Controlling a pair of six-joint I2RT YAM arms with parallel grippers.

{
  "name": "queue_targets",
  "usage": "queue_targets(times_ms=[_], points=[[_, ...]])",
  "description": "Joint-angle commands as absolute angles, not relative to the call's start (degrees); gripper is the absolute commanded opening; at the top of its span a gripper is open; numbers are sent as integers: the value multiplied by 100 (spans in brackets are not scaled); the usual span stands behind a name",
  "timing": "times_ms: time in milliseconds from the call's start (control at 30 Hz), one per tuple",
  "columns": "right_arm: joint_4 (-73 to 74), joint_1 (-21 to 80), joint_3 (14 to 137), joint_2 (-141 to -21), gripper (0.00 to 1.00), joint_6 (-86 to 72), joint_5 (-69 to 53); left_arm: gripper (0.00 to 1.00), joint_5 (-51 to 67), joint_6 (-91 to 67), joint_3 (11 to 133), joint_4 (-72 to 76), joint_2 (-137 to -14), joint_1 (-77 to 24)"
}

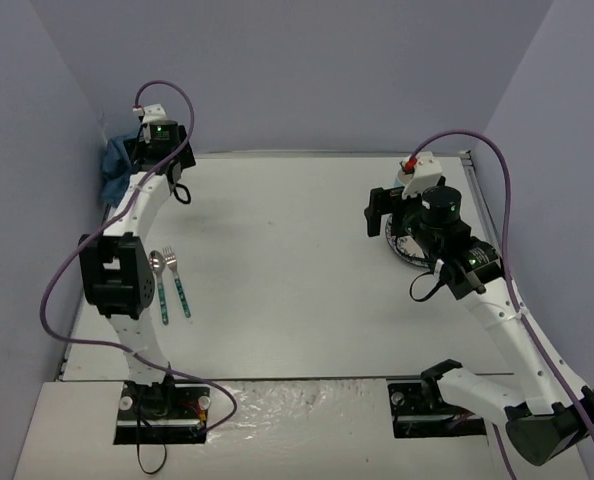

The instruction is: Set the dinner table for one person

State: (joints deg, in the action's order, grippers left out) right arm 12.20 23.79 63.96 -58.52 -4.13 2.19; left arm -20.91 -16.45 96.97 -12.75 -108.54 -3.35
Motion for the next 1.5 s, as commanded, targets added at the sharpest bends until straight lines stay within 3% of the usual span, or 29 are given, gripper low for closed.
queue_targets(times_ms=[0, 300, 500, 600, 700, 900, 1000, 1067, 1100, 1467], points=[[579, 2426, 6423, -6014, 100, -423, -319, 97, -2471, -1502, 10803, -632, -11703, -86], [434, 2443, 6172, -6435, 100, -719, -696, 97, -2739, -1510, 12691, -822, -13629, 158], [439, 2457, 6060, -6675, 100, -1006, -607, 97, -2716, -1674, 13249, -760, -14317, 316], [432, 2470, 6047, -6722, 100, -1089, -642, 91, -2537, -1869, 13296, -736, -14499, 416], [432, 2471, 6045, -6741, 100, -1110, -642, 84, -2407, -1934, 13288, -745, -14581, 469], [446, 2487, 6023, -6718, 100, -1161, -642, 56, -2074, -1949, 13191, -813, -14761, 602], [448, 2505, 5987, -6697, 100, -1194, -634, 33, -1732, -1953, 13125, -858, -14833, 668], [441, 2514, 5985, -6688, 100, -1204, -624, 5, -1386, -1877, 13103, -904, -14862, 694], [448, 2514, 5987, -6679, 100, -1205, -623, 0, -1255, -1832, 13088, -901, -14858, 694], [439, 2531, 6084, -6393, 100, -1130, -517, 0, 834, -1321, 12904, -1931, -13654, 316]])
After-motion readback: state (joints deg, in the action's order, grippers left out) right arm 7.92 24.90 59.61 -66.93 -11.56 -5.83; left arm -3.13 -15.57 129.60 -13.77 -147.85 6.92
